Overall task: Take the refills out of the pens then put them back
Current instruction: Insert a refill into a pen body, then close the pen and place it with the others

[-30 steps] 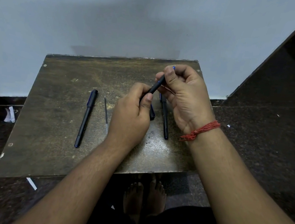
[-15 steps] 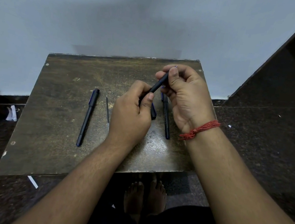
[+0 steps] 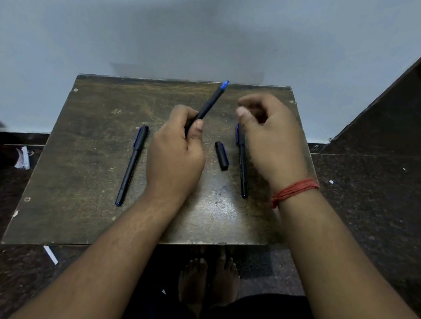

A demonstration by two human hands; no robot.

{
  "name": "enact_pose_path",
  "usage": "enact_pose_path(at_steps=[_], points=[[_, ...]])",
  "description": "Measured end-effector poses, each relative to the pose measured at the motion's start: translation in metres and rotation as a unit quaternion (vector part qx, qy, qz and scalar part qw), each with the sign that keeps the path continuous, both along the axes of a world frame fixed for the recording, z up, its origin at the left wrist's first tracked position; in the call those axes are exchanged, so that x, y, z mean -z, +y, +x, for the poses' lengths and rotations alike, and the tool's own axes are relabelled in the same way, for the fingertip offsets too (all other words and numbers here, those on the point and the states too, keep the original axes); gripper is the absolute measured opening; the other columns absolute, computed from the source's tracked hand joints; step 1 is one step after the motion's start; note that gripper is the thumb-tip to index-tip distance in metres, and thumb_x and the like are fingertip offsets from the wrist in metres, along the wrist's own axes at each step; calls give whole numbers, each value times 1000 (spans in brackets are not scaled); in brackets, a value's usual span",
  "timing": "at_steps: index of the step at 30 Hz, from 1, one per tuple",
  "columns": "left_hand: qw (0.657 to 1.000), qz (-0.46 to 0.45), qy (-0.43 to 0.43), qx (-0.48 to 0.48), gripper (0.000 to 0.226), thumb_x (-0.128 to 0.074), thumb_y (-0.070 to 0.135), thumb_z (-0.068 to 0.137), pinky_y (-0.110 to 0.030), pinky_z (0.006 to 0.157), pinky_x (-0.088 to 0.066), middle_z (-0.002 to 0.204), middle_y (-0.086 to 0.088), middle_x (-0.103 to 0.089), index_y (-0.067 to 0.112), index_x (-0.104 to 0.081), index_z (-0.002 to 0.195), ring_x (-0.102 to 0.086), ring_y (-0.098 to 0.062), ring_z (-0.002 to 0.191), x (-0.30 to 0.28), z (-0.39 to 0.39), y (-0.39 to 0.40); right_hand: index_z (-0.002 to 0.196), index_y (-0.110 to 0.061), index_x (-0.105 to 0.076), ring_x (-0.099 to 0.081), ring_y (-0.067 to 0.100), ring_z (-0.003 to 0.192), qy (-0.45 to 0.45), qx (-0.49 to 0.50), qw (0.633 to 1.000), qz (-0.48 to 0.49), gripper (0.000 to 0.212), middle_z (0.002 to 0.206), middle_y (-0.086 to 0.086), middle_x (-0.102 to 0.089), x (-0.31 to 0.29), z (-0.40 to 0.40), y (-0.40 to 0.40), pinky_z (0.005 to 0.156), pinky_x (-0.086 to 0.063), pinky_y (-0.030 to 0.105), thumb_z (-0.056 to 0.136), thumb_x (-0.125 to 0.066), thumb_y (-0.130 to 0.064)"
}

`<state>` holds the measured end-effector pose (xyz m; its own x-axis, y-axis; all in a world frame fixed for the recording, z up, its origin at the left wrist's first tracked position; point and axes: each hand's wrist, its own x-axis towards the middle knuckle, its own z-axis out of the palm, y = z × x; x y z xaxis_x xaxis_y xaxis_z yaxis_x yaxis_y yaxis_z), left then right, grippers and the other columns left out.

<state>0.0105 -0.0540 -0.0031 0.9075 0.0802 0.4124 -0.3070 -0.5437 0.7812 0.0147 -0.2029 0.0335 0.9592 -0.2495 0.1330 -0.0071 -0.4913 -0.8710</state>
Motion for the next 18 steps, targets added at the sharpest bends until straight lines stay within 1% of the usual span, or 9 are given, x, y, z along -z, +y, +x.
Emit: enact_pose_path(at_steps=[2,3,5,7,9,11,13,15,18], points=[[1000,-2,0,-20,6,-52,20,100,-43,61,-49,75,4,-61,18,-56,96,-60,-20,70,0,2,4,99,-27,-66,-53,13,100,23,-19,986,-161,6,88,-15,-61,1,-3,1,84,-46,27,94,-65,-31],[1000,-2,1,-26,6,-52,20,100,-43,62,-49,76,4,-61,18,-55,96,-60,-20,71,0,3,5,96,-27,-65,-49,15,103,33,-33,974,-220,8,89,-14,-61,2,-4,4,86,-45,32,94,-65,-35],[999,-1,6,-32,6,-51,20,100,-44,63,-50,76,3,-62,18,-55,96,-61,-21,72,1,4,7,95,-26,-62,-47,20,107,47,-54,951,-300,16,95,-9,-64,3,-6,11,90,-45,38,93,-64,-41],[999,-2,10,-34,7,-51,20,99,-45,65,-50,77,2,-63,16,-56,96,-61,-22,73,2,5,7,99,-24,-61,-48,24,110,50,-71,932,-353,21,101,-6,-65,4,-7,18,93,-45,41,91,-64,-44],[999,-1,12,-34,7,-52,20,100,-45,64,-51,77,2,-64,15,-56,97,-62,-22,73,2,5,7,104,-23,-60,-48,26,112,48,-81,916,-390,25,107,-3,-65,7,-9,24,93,-44,43,90,-66,-43],[999,0,14,-34,7,-52,20,100,-44,64,-50,77,2,-64,15,-57,97,-61,-21,72,2,4,7,106,-22,-57,-48,27,112,50,-85,906,-412,23,110,-1,-65,9,-10,28,92,-41,44,91,-66,-36],[999,-1,18,-33,8,-52,20,100,-44,64,-50,78,3,-63,14,-57,98,-61,-20,73,1,4,6,106,-21,-57,-48,27,111,46,-79,903,-420,16,110,0,-65,12,-11,31,91,-39,44,92,-62,-26],[999,-3,21,-32,8,-53,20,100,-44,66,-50,79,3,-64,13,-57,98,-61,-20,74,1,3,5,105,-20,-58,-48,28,109,37,-72,903,-423,13,109,2,-66,13,-11,34,90,-40,44,93,-59,-21],[999,-12,23,-33,7,-53,19,100,-45,66,-51,79,4,-64,14,-57,98,-62,-20,74,1,4,5,107,-19,-61,-48,29,110,47,-81,903,-420,17,111,3,-65,13,-9,35,91,-40,44,93,-54,-25]])
